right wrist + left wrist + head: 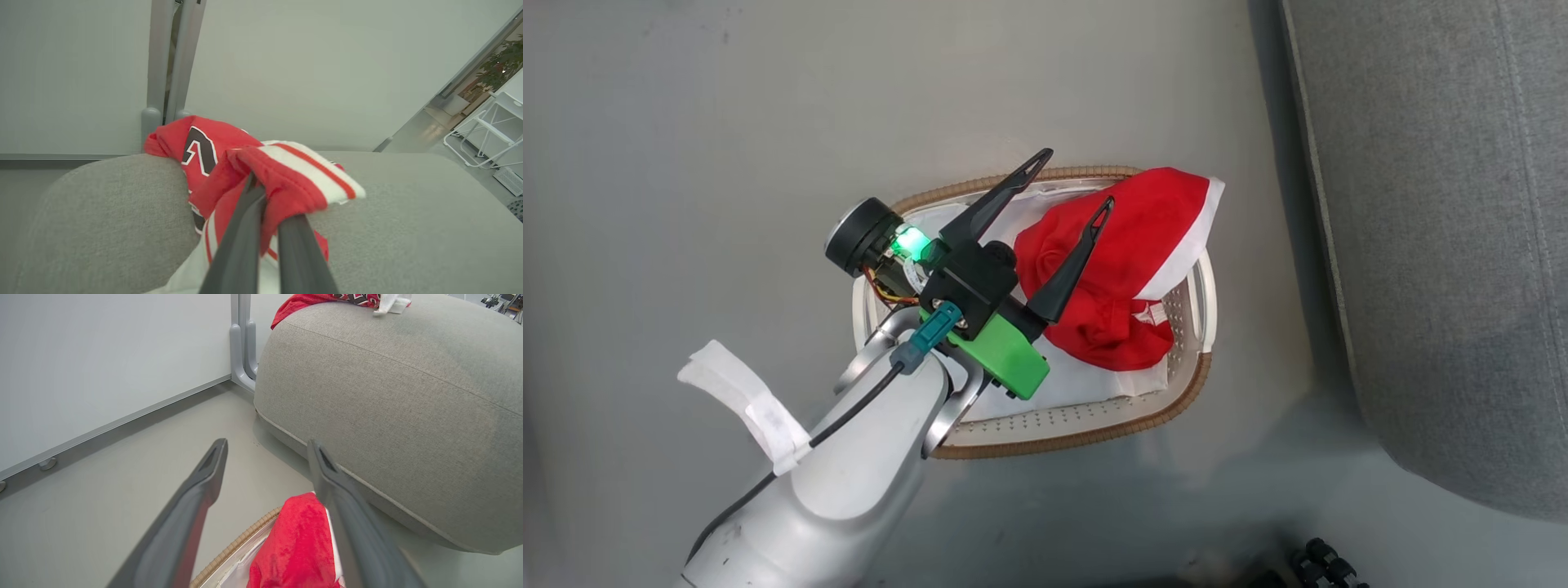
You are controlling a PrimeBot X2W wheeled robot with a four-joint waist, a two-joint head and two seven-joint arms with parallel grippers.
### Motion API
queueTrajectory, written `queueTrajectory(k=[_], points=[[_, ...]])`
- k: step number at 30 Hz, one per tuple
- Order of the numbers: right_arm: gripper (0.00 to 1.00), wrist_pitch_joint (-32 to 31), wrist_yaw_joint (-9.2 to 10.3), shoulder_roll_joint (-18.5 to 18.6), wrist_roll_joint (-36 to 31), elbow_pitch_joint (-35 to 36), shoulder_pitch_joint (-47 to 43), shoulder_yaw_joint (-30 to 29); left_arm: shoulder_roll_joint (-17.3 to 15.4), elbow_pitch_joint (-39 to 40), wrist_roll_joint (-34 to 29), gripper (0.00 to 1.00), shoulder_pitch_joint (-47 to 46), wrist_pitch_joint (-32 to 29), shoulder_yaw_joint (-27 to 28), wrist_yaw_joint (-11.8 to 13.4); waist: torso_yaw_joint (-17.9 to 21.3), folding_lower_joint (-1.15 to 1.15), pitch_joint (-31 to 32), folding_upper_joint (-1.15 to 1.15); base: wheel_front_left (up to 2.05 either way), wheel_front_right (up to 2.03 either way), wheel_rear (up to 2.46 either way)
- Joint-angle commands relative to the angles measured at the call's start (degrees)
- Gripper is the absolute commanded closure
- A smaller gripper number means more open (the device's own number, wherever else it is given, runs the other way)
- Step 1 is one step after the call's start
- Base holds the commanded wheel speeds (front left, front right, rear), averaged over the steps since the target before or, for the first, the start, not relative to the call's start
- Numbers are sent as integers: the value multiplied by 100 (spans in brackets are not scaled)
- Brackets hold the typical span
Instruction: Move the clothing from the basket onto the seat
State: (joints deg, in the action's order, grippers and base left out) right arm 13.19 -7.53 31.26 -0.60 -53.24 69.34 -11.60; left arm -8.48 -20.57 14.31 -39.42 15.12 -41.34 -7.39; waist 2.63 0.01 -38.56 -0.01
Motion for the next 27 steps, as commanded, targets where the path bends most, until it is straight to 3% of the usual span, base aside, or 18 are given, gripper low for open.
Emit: queueTrajectory(k=[1, 7, 8, 9, 10, 11, 12, 18, 27], points=[[100, 66, 8, -61, -74, -103, -110, -34, -61, -27, -6, 0, -100, 5, -3, -15, -28, -1, -161, 1, 0, 0, 0], [100, 140, 8, -383, -288, -475, -275, 46, -81, -144, 36, 0, -43, 5, -36, -15, 62, -1, -165, 1, 0, 0, 0], [90, 150, 8, -417, -332, -487, -292, 75, -85, -155, 38, 0, -36, 5, -36, -15, 75, -1, -159, 1, 0, 0, 0], [69, 166, 8, -457, -385, -496, -314, 111, -89, -166, 39, 0, -24, 5, -31, -15, 94, -1, -147, 1, 0, 0, 0], [62, 169, 8, -483, -429, -501, -337, 147, -95, -177, 40, 0, -10, 5, -23, -15, 114, -1, -135, 1, 0, 0, 0], [26, 186, 8, -531, -460, -495, -362, 180, -102, -194, 41, 0, 9, 5, -13, -15, 140, -1, -114, 1, 0, 0, 0], [0, 192, 8, -578, -470, -479, -377, 180, -110, -209, 42, 0, 29, 5, 0, -15, 168, -1, -89, 1, 0, 0, 0], [0, 204, 8, -903, -426, -86, -793, 310, -116, -201, 110, 0, 177, 5, 101, -15, 367, -1, 171, 1, 0, 0, 0], [0, 207, 8, -1080, -7, 790, -1776, 631, -27, -75, 174, 0, 498, 5, 405, -15, 554, -1, 744, 1, 0, 0, 0]])
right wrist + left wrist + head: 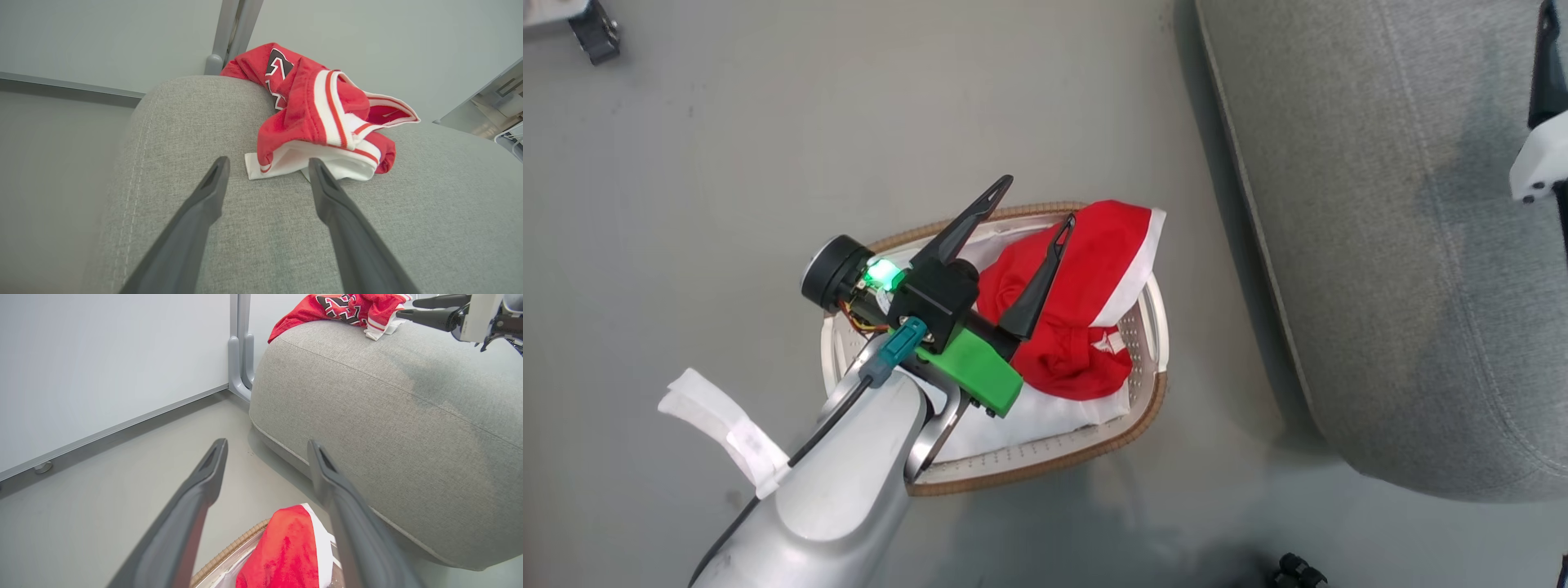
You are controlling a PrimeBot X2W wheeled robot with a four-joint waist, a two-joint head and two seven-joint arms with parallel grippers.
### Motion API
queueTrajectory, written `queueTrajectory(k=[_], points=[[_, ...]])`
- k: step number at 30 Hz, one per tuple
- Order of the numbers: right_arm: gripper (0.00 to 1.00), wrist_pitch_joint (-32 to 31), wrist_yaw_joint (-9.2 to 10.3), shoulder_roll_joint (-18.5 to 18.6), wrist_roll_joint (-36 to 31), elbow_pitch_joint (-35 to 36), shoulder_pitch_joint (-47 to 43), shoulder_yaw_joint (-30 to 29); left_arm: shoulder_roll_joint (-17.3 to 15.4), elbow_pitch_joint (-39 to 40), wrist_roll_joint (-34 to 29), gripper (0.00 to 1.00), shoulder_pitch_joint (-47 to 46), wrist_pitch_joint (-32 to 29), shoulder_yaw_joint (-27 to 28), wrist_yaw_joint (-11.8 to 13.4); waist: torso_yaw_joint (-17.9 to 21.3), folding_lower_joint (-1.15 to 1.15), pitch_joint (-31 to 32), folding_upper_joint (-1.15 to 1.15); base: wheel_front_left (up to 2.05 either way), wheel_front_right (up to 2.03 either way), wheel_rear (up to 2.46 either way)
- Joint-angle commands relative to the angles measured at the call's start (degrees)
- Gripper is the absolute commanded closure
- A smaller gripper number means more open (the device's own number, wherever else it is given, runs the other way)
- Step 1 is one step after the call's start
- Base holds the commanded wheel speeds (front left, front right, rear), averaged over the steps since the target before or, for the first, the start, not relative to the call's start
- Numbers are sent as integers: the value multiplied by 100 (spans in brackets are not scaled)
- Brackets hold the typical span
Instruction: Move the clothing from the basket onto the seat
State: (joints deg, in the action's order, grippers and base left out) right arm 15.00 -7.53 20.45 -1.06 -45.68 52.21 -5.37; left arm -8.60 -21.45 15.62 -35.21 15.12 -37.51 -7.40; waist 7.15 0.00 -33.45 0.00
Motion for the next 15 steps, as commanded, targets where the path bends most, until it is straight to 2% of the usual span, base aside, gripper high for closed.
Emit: queueTrajectory(k=[1, 10, 15], points=[[0, 26, 8, 9, 79, 120, -145, 32, -8, 15, 53, 0, 119, 5, 55, -14, 99, 0, 309, 0, 0, 0, 0], [0, 27, 8, 125, 284, 758, -544, 305, 108, 121, 78, 0, 664, 5, 748, 27, -161, 0, 1109, 0, 0, 0, 0], [0, 27, 8, -13, 468, 902, -684, 385, 201, 179, 44, 0, 1081, 5, 1157, 40, -464, 0, 1625, 0, 0, 0, 0]])
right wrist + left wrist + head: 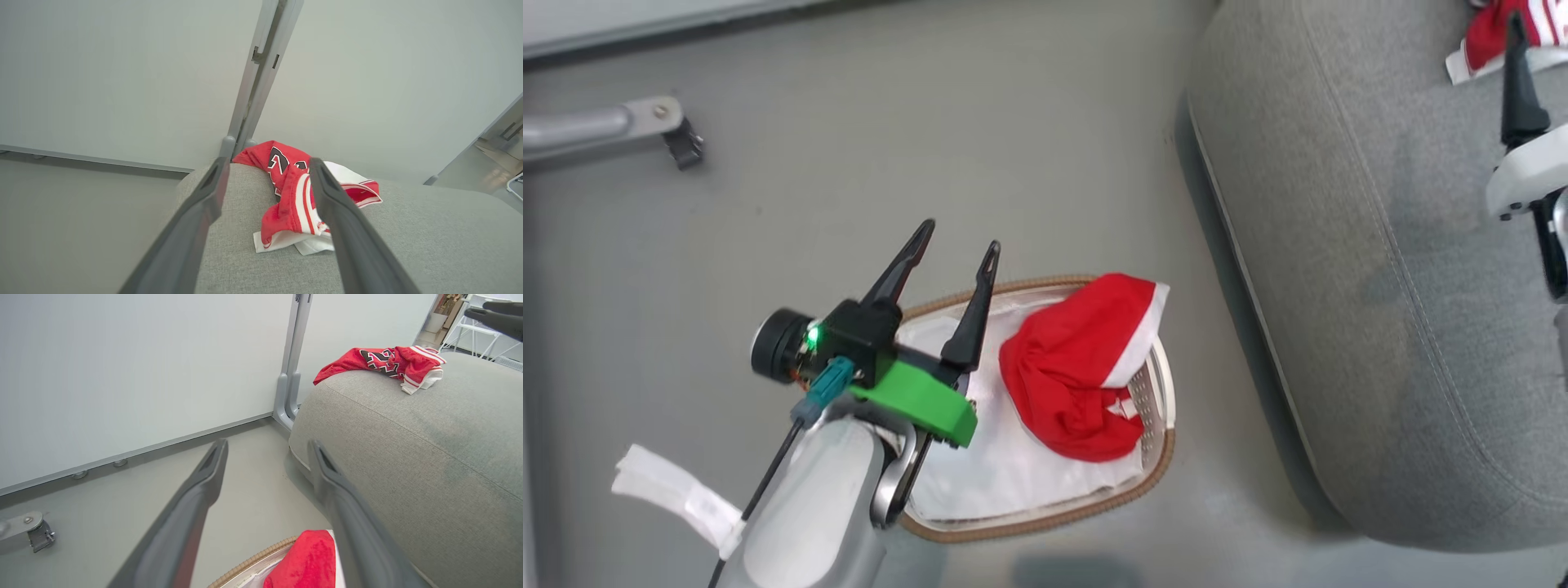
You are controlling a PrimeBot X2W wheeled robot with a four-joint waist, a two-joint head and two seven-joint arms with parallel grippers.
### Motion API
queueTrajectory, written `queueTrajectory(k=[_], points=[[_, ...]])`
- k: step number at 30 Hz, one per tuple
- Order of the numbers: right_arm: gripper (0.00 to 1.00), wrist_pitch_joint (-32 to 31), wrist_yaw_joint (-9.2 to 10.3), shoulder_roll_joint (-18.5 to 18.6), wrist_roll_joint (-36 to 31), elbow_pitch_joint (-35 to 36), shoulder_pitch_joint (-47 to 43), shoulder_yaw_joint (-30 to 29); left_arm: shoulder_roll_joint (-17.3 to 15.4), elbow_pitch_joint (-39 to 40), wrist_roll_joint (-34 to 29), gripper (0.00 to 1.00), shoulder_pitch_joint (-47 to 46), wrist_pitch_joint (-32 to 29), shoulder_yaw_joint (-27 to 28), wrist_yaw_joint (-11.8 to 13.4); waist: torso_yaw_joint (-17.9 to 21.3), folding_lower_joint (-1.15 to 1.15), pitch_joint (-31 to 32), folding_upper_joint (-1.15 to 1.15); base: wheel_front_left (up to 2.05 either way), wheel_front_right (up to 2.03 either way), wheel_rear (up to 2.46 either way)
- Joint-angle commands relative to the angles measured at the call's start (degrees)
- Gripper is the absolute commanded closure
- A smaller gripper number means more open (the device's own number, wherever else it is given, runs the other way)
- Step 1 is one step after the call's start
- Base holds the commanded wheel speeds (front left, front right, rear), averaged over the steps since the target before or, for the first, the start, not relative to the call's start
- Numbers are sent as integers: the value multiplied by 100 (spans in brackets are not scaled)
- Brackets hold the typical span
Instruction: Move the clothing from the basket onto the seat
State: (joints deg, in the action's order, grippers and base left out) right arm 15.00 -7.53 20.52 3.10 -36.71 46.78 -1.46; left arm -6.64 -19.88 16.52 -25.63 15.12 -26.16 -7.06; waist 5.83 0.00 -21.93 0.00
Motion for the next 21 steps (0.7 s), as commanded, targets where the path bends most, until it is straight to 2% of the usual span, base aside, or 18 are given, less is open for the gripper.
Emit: queueTrajectory(k=[1, 11, 21], points=[[0, 27, 8, -54, 81, 43, -163, -36, 23, 28, -63, 0, 198, 5, 91, 9, -392, 0, 568, 0, 0, 0, 0], [0, 27, 8, -601, 335, 661, -923, 0, 193, 154, -124, 0, 1087, 4, 1043, 112, -889, 0, 1212, 0, 0, 0, 0], [0, 27, 8, -1318, 411, 1389, -1985, 11, 317, 441, -157, 0, 1889, 4, 2117, 147, -1018, 0, 1495, 0, 0, 0, 0]])
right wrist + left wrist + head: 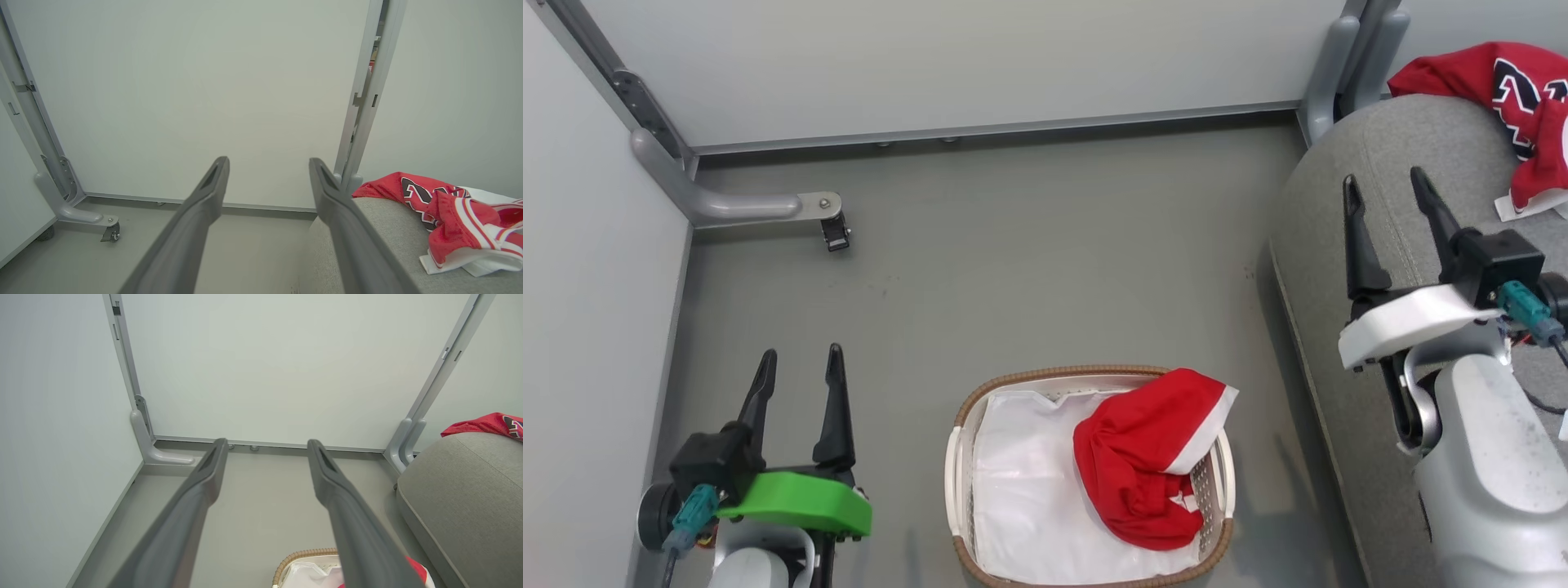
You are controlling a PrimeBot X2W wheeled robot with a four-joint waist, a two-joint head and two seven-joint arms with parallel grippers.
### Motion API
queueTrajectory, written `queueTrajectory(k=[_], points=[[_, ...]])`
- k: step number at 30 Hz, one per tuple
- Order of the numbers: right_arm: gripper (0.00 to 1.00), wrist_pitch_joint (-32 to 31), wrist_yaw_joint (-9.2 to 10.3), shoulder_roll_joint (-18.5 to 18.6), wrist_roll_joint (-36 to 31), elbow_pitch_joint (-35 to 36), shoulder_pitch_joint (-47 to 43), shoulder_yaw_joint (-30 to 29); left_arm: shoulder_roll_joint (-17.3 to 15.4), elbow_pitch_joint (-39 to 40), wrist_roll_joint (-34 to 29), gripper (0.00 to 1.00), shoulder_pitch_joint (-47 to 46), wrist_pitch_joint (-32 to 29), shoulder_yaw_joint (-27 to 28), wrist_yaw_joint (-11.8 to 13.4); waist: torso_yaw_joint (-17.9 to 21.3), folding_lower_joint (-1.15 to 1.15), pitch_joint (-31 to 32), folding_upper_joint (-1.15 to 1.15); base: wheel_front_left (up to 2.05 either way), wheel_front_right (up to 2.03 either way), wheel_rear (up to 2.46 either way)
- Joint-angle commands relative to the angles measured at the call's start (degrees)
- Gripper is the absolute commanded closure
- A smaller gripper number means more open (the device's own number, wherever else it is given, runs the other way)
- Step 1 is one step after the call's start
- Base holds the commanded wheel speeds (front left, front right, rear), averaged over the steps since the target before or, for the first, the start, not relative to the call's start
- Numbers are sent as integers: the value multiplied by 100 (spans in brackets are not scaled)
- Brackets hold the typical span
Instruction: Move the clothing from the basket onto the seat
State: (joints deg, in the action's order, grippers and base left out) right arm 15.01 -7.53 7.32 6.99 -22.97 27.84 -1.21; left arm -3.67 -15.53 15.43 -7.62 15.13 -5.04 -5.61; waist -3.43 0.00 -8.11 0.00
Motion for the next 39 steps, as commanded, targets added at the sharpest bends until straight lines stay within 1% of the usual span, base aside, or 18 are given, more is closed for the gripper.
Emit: queueTrajectory(k=[1, 3, 7, 9, 17, 24, 39], points=[[0, 26, 8, -55, 22, 106, -201, -53, 28, 30, -53, 0, 173, 3, 96, 0, -92, 0, 137, 0, 0, 0, 0], [0, 26, 8, -195, 25, 241, -464, -60, 44, 47, -50, 0, 329, 3, 211, -16, -91, 0, 208, 0, 0, 0, 0], [0, 26, 8, -359, 6, 512, -944, 52, 67, 130, 43, 0, 610, 3, 385, -14, -79, 0, 291, 0, 0, 0, 0], [0, 26, 8, -400, -59, 594, -1246, 174, 75, 146, 63, 0, 763, 3, 430, -10, -74, 0, 353, 0, 0, 0, 0], [0, 26, 8, -429, 201, 765, -1982, 426, 78, 164, 205, 0, 1143, 3, 356, 68, -46, 0, 542, 0, 0, 0, 0], [0, 26, 8, -434, 260, 792, -2170, 508, 77, 93, 265, 0, 1166, 3, 267, 80, -24, 0, 645, 0, 0, 0, 0], [0, 26, 8, -433, 274, 703, -2197, 550, 77, 23, 246, 0, 1079, 3, 189, 63, -5, 0, 731, 0, 0, 0, 0]])
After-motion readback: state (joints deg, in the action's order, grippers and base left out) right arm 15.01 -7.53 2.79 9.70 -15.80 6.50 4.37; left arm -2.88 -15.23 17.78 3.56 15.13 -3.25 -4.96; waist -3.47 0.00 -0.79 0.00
